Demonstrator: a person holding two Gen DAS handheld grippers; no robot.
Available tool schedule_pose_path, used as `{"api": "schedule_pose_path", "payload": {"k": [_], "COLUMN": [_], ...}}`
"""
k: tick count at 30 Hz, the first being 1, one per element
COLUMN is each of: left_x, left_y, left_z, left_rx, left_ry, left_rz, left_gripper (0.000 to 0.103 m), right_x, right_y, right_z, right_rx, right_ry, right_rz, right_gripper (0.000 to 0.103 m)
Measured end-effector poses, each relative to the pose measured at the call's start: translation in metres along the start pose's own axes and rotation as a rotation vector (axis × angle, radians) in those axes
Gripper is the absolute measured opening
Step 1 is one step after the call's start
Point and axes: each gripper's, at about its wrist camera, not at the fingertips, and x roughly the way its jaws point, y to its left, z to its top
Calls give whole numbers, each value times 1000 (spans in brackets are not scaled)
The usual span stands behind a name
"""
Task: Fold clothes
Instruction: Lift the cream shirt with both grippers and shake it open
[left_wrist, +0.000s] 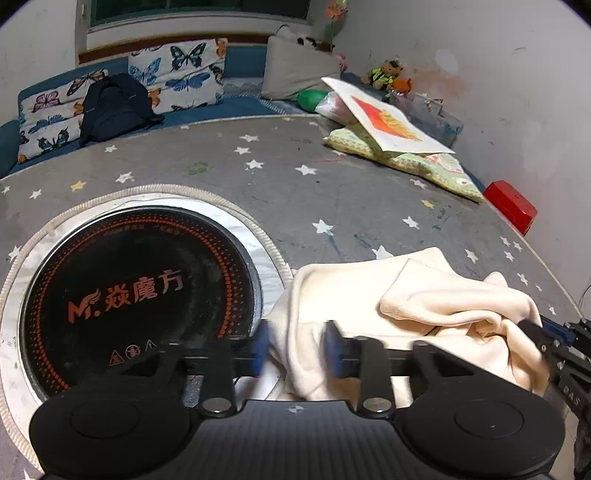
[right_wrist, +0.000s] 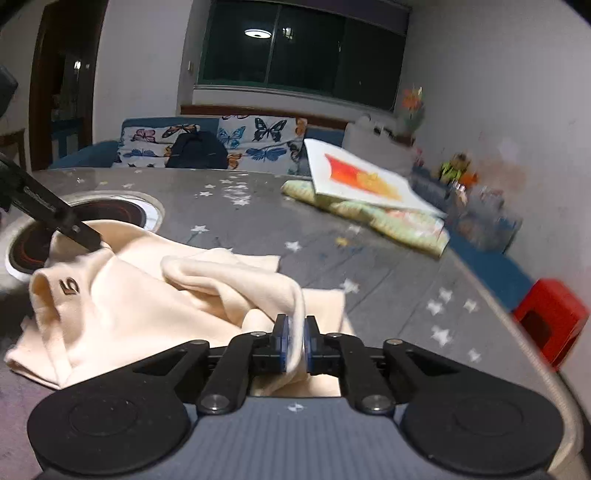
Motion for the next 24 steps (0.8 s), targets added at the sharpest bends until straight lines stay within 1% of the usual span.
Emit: {"api": "schedule_pose_path", "payload": {"k": [1,3,5,6,7,9,10,14,18,22,24], "left_x": [3,8,12,13,13,11,9,0,-19,-45,-62], "left_y": [0,3,7,9,11,15,17,27,48,75,95], "left_z": [1,2,1,1,0,-1,-2,-1,7,21,31], "left_rx": [-6,-22,-39,-46,-54,-66,-73,-99,-130,-165,-195], "left_ry": [7,21,32,35,34,27,23,-9,-70,-148,-190], "left_rz": [3,-4,-24,-34,-43,-56,-60,-58,-37,11,51], "left_gripper": [43,42,32,24,20,15,14,12,12,11,11], "right_x": [1,3,6,6,6,5,4,0,0,10,15], "right_y": [-1,-3,-6,-7,-7,-7,-7,-2,9,28,37], "right_z": [0,0,-3,-3,-2,0,2,13,35,76,98], "right_rx": [15,28,46,48,41,45,49,33,-3,-45,-55], "right_ry": [4,15,39,47,49,55,54,25,-27,-103,-142], "right_rz": [6,12,30,39,44,61,69,76,87,96,101], "right_gripper": [18,19,19,18,18,11,6,3,3,3,3]}}
